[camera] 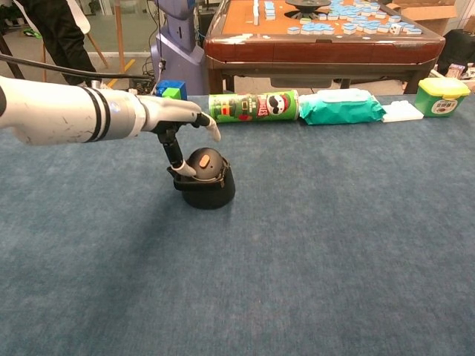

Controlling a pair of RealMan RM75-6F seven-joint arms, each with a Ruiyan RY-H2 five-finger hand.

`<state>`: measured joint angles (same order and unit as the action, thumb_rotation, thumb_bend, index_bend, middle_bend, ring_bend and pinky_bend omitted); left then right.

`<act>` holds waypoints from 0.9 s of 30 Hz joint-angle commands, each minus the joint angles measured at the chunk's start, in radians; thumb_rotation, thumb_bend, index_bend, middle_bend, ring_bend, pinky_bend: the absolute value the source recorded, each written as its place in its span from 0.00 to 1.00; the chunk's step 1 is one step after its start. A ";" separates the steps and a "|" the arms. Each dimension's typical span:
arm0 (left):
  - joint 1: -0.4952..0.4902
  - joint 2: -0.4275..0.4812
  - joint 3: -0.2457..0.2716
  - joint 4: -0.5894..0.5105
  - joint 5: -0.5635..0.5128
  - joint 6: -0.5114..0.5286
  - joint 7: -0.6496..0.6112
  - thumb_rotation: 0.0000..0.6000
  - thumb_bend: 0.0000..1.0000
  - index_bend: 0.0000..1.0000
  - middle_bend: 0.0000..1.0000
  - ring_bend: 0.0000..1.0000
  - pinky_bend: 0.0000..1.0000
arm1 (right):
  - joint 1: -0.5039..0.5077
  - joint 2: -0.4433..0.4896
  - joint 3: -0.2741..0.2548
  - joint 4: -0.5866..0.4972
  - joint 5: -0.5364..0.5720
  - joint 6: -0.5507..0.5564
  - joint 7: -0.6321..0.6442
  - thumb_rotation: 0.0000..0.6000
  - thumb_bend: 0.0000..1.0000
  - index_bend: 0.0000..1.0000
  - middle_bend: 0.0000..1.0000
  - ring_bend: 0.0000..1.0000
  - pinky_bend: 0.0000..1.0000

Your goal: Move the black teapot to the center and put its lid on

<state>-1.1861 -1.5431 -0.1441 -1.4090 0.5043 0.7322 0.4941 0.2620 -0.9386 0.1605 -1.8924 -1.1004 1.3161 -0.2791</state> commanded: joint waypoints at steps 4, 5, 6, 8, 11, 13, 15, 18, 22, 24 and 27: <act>0.002 0.009 -0.006 -0.013 0.004 0.013 -0.015 1.00 0.25 0.12 0.00 0.00 0.00 | -0.001 0.003 0.003 0.000 -0.003 0.000 0.008 1.00 0.09 0.09 0.10 0.00 0.00; 0.004 0.012 -0.008 -0.017 0.006 0.016 -0.018 1.00 0.25 0.13 0.00 0.00 0.00 | -0.002 0.004 0.002 -0.001 -0.004 0.000 0.008 1.00 0.09 0.09 0.10 0.00 0.00; 0.005 0.016 -0.011 -0.023 0.009 0.019 -0.023 1.00 0.25 0.13 0.00 0.00 0.00 | -0.002 0.004 0.002 -0.001 -0.005 -0.001 0.009 1.00 0.09 0.09 0.10 0.00 0.00; 0.011 0.024 -0.020 -0.035 0.022 0.032 -0.036 1.00 0.25 0.15 0.00 0.00 0.00 | -0.002 0.003 0.002 -0.001 -0.006 0.000 0.009 1.00 0.09 0.09 0.10 0.00 0.00; 0.017 0.036 -0.026 -0.046 0.031 0.040 -0.047 1.00 0.25 0.21 0.00 0.00 0.00 | -0.003 0.002 0.003 0.000 -0.006 0.001 0.011 1.00 0.10 0.09 0.10 0.00 0.00; 0.018 0.046 -0.025 -0.056 0.027 0.040 -0.048 0.96 0.25 0.26 0.00 0.00 0.00 | -0.004 0.002 0.003 -0.001 -0.006 0.001 0.012 1.00 0.10 0.09 0.10 0.00 0.00; 0.021 0.054 -0.020 -0.068 0.032 0.046 -0.046 0.79 0.25 0.30 0.00 0.00 0.00 | -0.004 0.002 0.004 -0.001 -0.007 0.001 0.012 1.00 0.09 0.09 0.10 0.00 0.00; 0.023 0.058 -0.008 -0.082 0.036 0.053 -0.035 0.60 0.26 0.34 0.00 0.00 0.00 | -0.002 0.002 0.005 -0.002 -0.009 -0.001 0.011 1.00 0.09 0.09 0.10 0.00 0.00; 0.021 0.054 0.005 -0.083 0.032 0.062 -0.019 0.56 0.25 0.36 0.00 0.00 0.00 | -0.002 0.001 0.005 -0.005 -0.011 -0.001 0.010 1.00 0.09 0.09 0.10 0.00 0.00; 0.020 0.054 0.009 -0.083 0.024 0.060 -0.013 0.55 0.25 0.37 0.00 0.00 0.00 | -0.002 0.001 0.005 -0.007 -0.011 -0.001 0.009 1.00 0.09 0.09 0.10 0.00 0.00; 0.017 0.052 0.016 -0.079 0.018 0.060 -0.003 0.52 0.26 0.37 0.00 0.00 0.00 | -0.003 0.003 0.005 -0.010 -0.010 0.001 0.008 1.00 0.09 0.09 0.10 0.00 0.00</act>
<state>-1.1684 -1.4907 -0.1284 -1.4890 0.5228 0.7922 0.4899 0.2588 -0.9353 0.1654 -1.9021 -1.1106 1.3174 -0.2714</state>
